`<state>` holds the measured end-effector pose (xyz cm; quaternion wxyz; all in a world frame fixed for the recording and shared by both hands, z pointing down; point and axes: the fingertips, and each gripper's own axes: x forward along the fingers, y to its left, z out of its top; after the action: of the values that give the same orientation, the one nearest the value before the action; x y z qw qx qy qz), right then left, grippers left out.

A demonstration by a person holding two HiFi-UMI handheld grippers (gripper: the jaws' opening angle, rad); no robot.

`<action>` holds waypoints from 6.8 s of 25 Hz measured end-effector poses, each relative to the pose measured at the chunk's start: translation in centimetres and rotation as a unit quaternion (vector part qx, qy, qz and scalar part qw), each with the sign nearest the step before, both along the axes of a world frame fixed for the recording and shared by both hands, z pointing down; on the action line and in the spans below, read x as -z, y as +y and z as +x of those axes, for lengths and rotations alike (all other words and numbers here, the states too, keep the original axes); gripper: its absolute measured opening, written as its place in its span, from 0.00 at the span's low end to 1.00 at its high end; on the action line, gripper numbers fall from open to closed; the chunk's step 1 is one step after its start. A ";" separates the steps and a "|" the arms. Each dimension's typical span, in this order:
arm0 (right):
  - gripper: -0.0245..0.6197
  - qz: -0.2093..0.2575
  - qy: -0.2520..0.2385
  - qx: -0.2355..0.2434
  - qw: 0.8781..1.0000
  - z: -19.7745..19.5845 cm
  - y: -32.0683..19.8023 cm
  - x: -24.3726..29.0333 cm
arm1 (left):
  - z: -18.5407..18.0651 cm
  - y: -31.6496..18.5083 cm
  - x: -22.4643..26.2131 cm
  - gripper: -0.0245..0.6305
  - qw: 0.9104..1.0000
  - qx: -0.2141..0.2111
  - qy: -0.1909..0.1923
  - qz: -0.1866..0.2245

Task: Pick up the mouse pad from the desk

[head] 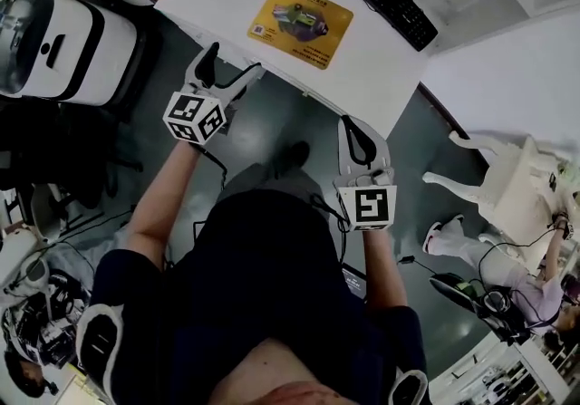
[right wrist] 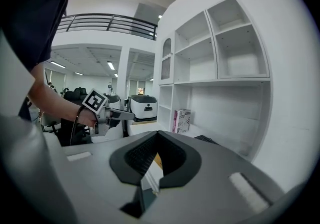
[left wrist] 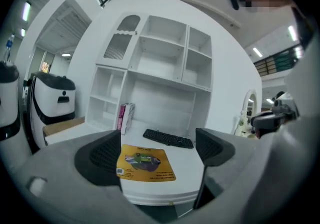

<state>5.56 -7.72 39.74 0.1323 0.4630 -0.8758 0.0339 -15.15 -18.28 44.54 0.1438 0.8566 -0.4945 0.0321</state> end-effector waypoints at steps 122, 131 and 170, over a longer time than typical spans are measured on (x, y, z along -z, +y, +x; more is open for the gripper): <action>0.04 -0.089 -0.016 -0.051 0.995 -1.0 -12.9 -5.3 | 2.1 -19.0 -21.5 0.06 0.907 -0.037 0.250 -0.338; 0.04 -0.076 -0.023 -0.050 0.996 -0.6 -12.3 -4.6 | 3.7 -17.9 -16.3 0.06 0.928 -0.071 0.234 -0.282; 0.04 -0.003 -0.015 -0.084 0.996 1.5 -12.4 -1.9 | 6.4 -12.4 4.3 0.06 0.991 -0.113 -0.057 0.032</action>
<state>7.06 -20.11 41.68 0.1172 0.5338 -0.8357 0.0540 -8.75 -30.72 40.28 0.0830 0.9079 -0.4028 0.0806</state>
